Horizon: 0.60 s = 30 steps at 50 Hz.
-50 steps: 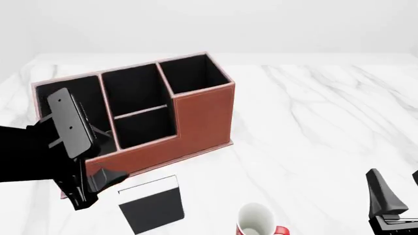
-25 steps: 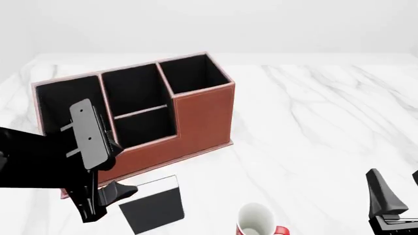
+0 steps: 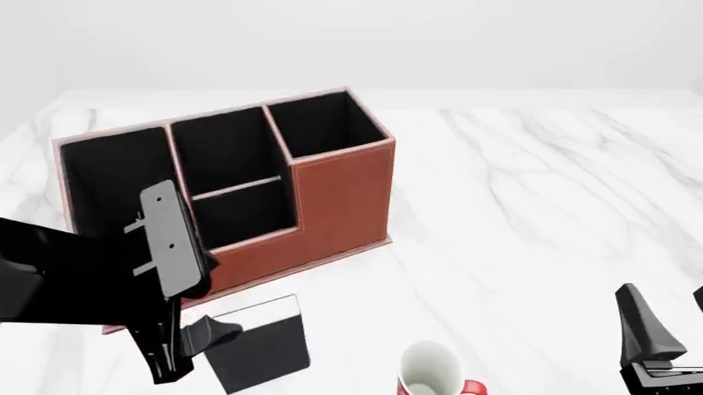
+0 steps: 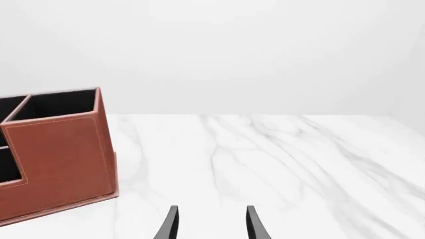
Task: Pick up the book and place it in the front compartment of the caddy.
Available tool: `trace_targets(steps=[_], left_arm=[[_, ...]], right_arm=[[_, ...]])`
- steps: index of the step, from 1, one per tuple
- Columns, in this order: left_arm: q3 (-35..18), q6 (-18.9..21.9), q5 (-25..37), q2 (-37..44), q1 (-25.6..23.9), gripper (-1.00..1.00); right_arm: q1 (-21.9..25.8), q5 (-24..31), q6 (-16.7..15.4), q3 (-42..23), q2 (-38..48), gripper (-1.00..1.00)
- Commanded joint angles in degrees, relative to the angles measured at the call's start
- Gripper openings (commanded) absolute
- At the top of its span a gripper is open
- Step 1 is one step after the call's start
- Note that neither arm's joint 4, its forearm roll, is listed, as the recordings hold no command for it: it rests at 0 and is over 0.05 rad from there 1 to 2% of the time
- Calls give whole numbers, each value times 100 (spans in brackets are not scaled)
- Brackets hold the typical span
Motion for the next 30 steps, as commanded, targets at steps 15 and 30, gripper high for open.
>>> trace_targets(steps=[15,30], left_arm=[[390,-144,-522,333,-195,100],[526,-234,-871,575,-277,100]], right_arm=[[1,-6,4,5,1,100],[0,-5,4,5,1,100]])
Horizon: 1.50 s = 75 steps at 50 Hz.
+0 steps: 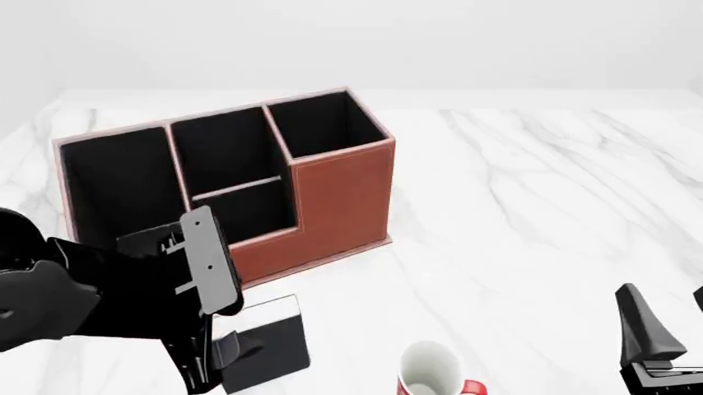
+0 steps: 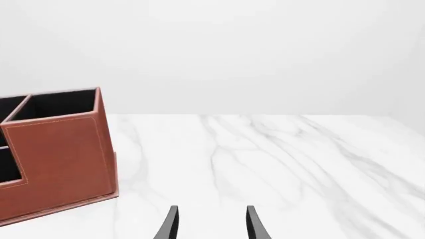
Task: Pick up the book and place it in the front compartment of the caddy.
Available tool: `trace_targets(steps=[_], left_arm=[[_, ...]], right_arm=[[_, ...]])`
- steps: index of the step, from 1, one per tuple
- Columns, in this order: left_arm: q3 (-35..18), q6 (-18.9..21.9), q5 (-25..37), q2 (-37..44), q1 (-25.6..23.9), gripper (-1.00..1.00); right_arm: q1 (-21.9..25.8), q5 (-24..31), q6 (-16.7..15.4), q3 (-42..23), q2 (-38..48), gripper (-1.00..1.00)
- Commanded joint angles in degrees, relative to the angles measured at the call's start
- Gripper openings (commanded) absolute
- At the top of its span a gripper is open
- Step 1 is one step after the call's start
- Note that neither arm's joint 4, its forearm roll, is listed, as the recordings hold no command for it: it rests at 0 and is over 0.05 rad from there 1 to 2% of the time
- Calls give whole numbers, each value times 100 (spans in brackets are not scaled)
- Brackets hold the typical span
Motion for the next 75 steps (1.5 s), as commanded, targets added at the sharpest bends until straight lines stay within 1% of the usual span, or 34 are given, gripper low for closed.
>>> trace_targets(steps=[1,6,9,15,25,30,31,39,40,47,53,54,61,65,66,71,75], left_arm=[[127,-54,-266,175,-35,100],[200,-65,-391,234,-21,100],[248,-152,-472,277,-93,100],[302,-150,-580,370,-77,100],[404,-47,-821,544,59,100],[477,-120,-961,629,54,100],[484,-97,-994,650,115,100],[516,-133,-1083,728,114,100],[509,-188,-1086,724,59,100],[535,-145,-1176,823,123,100],[578,-214,-1278,920,67,100],[572,-280,-1275,901,1,100],[616,-331,-1323,961,-33,100],[622,-283,-1332,946,6,100],[612,-253,-1322,926,31,-100],[565,-265,-1240,867,1,-100],[483,-143,-1110,778,66,-100]], right_arm=[[1,-4,3,5,1,100],[3,-6,5,5,1,100],[0,-5,6,5,1,100],[0,-5,4,5,1,100],[0,-4,4,5,1,100],[1,-4,4,5,1,100],[0,-5,6,5,1,100],[1,-5,6,5,1,100],[1,-3,4,5,1,100],[1,-4,5,5,1,100],[1,-4,4,5,1,100],[1,-4,5,5,1,100],[1,-4,3,5,1,100],[1,-5,3,5,1,100],[1,-4,4,5,1,100],[0,-5,4,5,1,100],[0,-5,4,5,1,100]])
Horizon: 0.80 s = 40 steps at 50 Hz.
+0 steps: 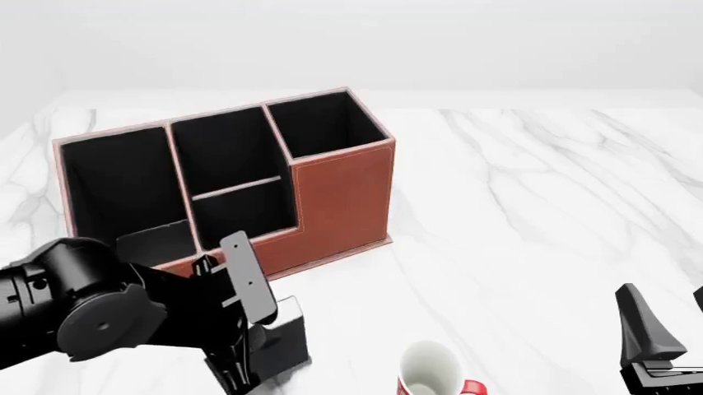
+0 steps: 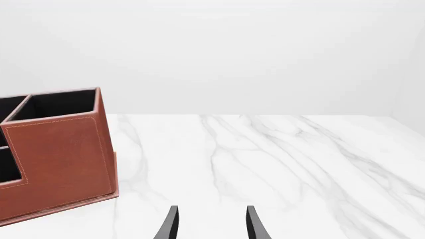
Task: Pick up the book and place it in the front compartment of the caddy.
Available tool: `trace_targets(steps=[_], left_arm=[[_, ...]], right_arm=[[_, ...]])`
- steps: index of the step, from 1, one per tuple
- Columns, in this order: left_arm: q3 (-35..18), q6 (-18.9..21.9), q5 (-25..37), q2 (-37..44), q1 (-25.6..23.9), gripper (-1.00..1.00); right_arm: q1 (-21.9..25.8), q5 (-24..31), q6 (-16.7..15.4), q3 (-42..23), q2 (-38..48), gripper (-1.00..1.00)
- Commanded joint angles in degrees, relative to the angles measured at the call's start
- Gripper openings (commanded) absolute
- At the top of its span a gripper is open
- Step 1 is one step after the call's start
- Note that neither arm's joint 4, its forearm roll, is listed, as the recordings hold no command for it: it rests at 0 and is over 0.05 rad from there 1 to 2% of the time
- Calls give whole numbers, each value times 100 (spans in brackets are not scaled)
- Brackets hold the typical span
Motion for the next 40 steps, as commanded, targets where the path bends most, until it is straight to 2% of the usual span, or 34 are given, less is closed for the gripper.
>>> trace_targets(steps=[1,5,17,23,24,26,31,32,40], left_arm=[[-104,178,161,-113,62,-100],[-182,259,257,-167,103,-100],[-766,847,912,-446,377,-100],[-1330,1313,1420,-587,615,-100],[-1406,1563,1502,-620,767,-100],[-1528,1535,1592,-589,761,-100],[-1987,1962,1862,-532,1010,-100],[-2157,1869,1960,-462,920,-100],[-2658,1977,2206,-147,970,-100]], right_arm=[[2,-5,4,5,1,100],[0,-5,5,5,1,100],[0,-5,4,5,1,100],[1,-5,4,5,1,100],[1,-4,3,5,1,100],[0,-4,7,5,1,100],[0,-5,4,5,1,100],[0,-4,5,5,1,100],[1,-4,4,5,1,100]])
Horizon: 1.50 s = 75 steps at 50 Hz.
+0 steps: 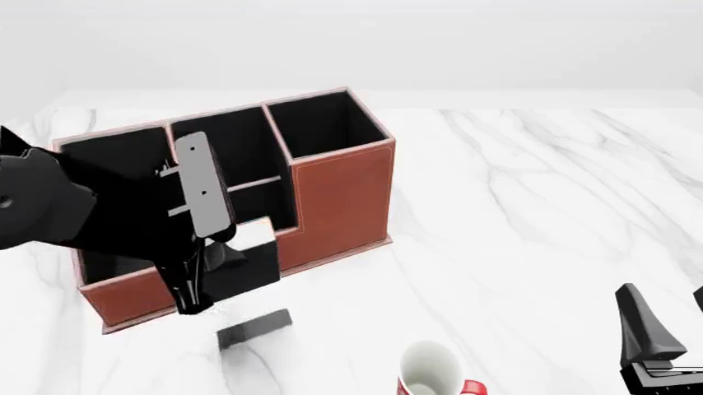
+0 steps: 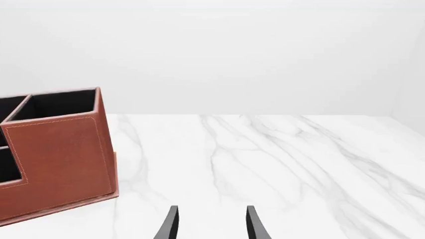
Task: Pick up the book and place it in the front compartment of the caddy.
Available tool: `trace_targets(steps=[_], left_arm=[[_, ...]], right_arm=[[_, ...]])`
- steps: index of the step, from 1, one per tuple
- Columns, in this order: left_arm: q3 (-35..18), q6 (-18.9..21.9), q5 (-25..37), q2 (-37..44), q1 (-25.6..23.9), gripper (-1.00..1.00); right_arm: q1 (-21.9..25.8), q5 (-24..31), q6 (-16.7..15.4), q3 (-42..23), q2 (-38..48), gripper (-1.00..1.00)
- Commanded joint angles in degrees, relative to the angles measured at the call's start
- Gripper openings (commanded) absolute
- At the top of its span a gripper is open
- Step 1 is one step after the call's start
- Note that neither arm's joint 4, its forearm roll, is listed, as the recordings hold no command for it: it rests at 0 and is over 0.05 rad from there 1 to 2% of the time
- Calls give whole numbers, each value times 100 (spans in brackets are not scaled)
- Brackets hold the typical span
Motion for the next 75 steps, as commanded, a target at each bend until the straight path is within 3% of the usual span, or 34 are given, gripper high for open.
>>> trace_targets(steps=[1,15,28,40,43,47,49,51,59,60,63,75], left_arm=[[-948,370,508,289,136,-100],[-2298,520,1200,854,261,-100],[-3121,767,1500,1245,452,-100],[-3434,953,1477,1475,558,-100],[-3281,1281,1365,1473,837,-100],[-3441,1253,1408,1543,835,-100],[-3332,1483,1316,1543,1035,-100],[-3498,1352,1375,1603,964,-100],[-3428,1498,1259,1623,1046,-100],[-3600,1315,1276,1619,871,-100],[-3484,1582,1167,1675,1121,-100],[-3511,1674,875,1755,1125,-100]], right_arm=[[1,-5,3,5,1,100],[1,-6,4,5,1,100],[0,-4,3,5,1,100],[1,-4,5,5,1,100],[1,-5,3,5,1,100],[0,-4,4,5,1,100],[1,-5,4,5,1,100],[0,-4,3,5,1,100],[0,-4,4,5,1,100],[1,-4,3,5,1,100],[1,-4,3,5,1,100],[0,-5,4,5,1,100]])
